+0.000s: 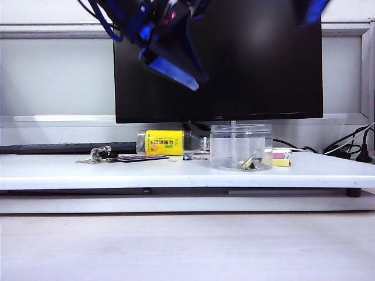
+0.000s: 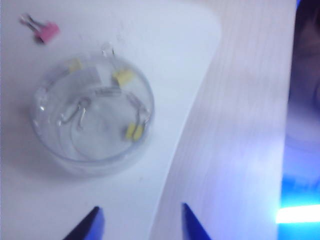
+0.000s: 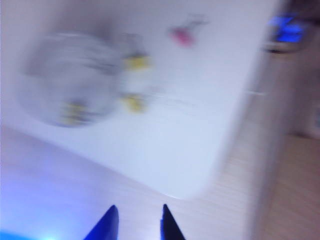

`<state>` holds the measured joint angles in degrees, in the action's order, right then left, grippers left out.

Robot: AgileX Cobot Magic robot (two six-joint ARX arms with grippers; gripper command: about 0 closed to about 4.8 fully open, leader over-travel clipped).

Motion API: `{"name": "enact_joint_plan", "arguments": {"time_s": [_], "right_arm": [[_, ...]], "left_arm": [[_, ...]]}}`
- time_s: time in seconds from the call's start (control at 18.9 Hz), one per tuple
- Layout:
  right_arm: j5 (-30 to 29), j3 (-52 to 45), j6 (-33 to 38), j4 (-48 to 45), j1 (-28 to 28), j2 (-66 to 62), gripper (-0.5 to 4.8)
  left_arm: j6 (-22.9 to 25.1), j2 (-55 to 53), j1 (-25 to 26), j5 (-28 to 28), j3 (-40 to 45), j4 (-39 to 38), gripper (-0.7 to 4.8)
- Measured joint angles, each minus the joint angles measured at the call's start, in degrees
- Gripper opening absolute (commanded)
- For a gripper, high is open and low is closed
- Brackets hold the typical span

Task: Take the clips out of the round transparent plastic box and place them on the table.

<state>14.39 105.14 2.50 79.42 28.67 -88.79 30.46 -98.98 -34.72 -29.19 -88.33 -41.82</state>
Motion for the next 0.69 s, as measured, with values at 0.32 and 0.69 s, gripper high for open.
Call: {"name": "enact_joint_plan", "arguments": {"time_s": [0.32, 0.69], "right_arm": [[0.3, -17.9, -0.6, -3.6, -5.3, 11.3, 1.17], [-4.7, -30.4, -0.7, -13.5, -7.9, 16.6, 1.17]], "left_arm": [[6.1, -6.0, -0.1, 0.2, -7.7, -2.2, 2.0], [6.2, -11.3, -2.1, 0.0, -11.7, 0.8, 1.76]]}}
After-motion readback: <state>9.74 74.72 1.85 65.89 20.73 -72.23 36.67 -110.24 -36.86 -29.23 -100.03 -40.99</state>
